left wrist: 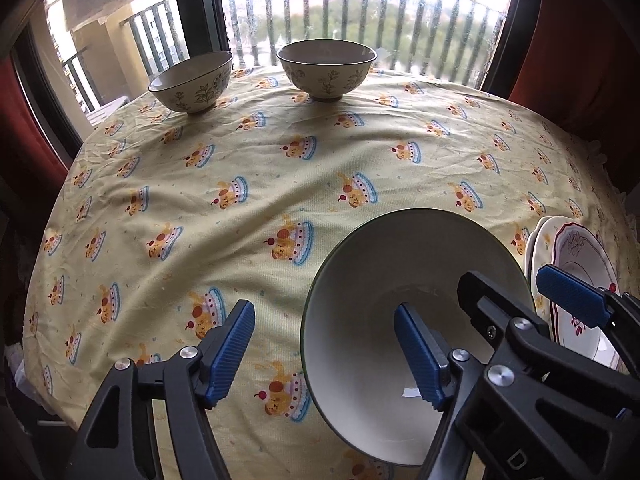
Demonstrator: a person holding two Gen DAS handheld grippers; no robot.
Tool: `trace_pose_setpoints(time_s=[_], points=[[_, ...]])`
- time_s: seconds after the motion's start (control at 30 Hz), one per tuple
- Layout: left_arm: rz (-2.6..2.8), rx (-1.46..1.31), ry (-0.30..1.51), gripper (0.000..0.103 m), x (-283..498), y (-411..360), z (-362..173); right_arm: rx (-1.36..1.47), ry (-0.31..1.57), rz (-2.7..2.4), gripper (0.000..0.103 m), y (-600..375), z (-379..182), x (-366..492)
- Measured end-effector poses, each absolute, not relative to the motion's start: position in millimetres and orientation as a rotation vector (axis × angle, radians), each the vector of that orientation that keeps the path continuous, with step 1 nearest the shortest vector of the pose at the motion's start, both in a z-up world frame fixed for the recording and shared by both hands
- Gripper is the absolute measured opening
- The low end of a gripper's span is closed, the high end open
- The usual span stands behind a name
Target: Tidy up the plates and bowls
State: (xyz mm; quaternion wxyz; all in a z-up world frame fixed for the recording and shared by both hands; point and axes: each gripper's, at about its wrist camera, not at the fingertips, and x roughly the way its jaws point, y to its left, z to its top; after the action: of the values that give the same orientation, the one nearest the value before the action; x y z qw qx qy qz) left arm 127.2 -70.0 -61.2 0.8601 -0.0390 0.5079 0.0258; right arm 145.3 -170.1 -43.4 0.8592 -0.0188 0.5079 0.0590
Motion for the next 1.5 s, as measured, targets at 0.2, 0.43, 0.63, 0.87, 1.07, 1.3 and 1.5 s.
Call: trace_pose_setpoints(time_s=[0.2, 0.43, 0.63, 0.87, 1.07, 1.3, 1.5], points=[[0.063, -0.094, 1.054, 0.081, 123.3, -62.3, -51.6, -0.030, 1.053, 0.149, 0.071, -164.5, -33.9, 143.7], [0.071, -0.112, 1.034, 0.082, 131.6, -47.5, -38.5, -0.047, 1.026, 0.175, 0.072, -150.1, -19.3, 151.0], [0.082, -0.127, 1.012, 0.082, 149.8, -23.3, -27.2, -0.056, 0.999, 0.182, 0.073, -128.5, -7.1, 169.2], [0.091, -0.135, 0.991, 0.082, 177.7, 10.3, -16.6, -0.065, 0.982, 0.176, 0.072, -94.3, 5.7, 197.3], [0.094, -0.113, 0.971, 0.082, 205.3, 41.7, -6.6, -0.063, 0.970, 0.160, 0.072, -62.1, 14.2, 224.8], [0.094, -0.106, 0.945, 0.082, 242.3, 83.9, 3.3, -0.056, 0.944, 0.140, 0.072, -26.0, 23.5, 258.9], [0.104, -0.095, 0.919, 0.082, 275.4, 117.3, 5.9, -0.048, 0.921, 0.126, 0.072, 6.9, 26.0, 293.4]])
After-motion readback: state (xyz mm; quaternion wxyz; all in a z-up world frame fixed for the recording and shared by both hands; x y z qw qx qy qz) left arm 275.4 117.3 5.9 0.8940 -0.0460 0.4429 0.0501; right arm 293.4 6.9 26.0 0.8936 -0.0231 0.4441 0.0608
